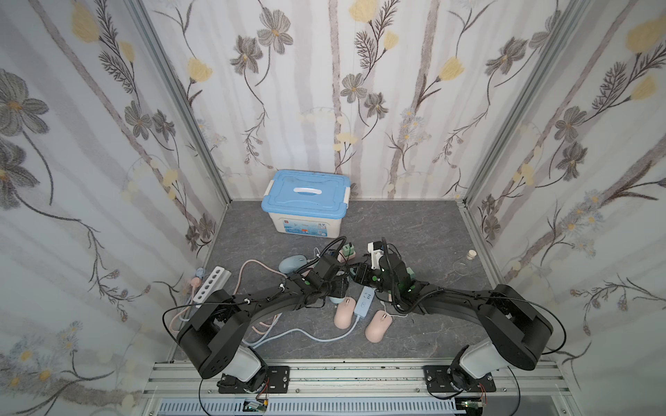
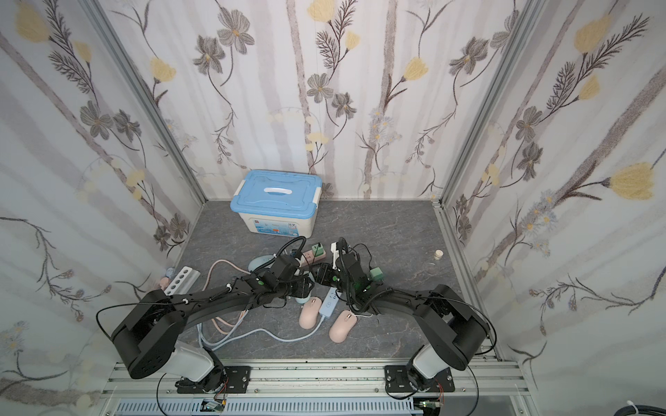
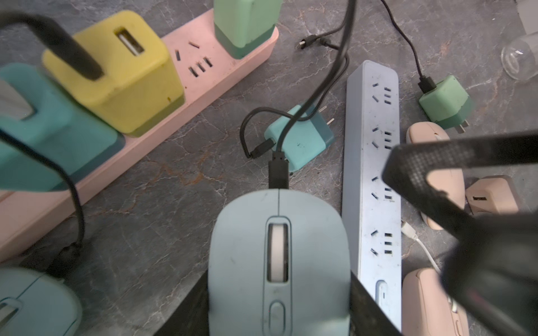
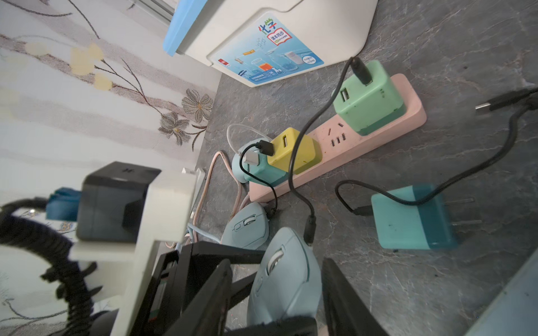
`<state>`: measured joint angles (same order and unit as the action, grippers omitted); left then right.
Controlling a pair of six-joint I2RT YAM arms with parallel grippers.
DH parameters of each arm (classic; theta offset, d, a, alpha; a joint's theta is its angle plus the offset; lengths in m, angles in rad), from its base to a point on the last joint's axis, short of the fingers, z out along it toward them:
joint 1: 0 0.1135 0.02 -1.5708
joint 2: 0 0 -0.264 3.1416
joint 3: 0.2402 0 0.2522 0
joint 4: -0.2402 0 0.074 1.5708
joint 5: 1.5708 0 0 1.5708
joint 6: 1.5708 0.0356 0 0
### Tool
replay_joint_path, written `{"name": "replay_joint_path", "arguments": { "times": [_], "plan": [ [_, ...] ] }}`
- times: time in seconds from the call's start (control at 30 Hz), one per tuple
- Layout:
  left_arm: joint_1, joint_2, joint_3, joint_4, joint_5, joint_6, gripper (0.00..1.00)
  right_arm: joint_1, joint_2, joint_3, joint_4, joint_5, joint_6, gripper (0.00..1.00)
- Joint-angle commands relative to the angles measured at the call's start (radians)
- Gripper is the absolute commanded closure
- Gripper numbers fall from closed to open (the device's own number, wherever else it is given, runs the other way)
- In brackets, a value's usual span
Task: Unplug the wireless mouse
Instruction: Remove the power cord from the mouse.
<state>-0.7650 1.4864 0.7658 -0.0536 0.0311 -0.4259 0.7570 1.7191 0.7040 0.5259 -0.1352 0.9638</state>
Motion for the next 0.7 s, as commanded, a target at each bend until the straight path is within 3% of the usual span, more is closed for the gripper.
{"name": "replay_joint_path", "arguments": {
  "times": [0.0, 0.17, 0.67],
  "plan": [
    [0.000, -0.010, -0.013, 0.074, 0.027, 0.026, 1.00, 0.002, 0.030, 0.026, 0.018, 0.029, 0.044, 0.51],
    [-0.001, -0.022, -0.028, 0.089, 0.042, 0.032, 1.00, -0.011, 0.067, 0.094, -0.037, 0.071, 0.065, 0.57],
    [-0.001, -0.114, -0.112, 0.173, 0.064, 0.059, 1.00, -0.021, 0.151, 0.117, 0.044, -0.022, 0.106, 0.66]
  ]
}}
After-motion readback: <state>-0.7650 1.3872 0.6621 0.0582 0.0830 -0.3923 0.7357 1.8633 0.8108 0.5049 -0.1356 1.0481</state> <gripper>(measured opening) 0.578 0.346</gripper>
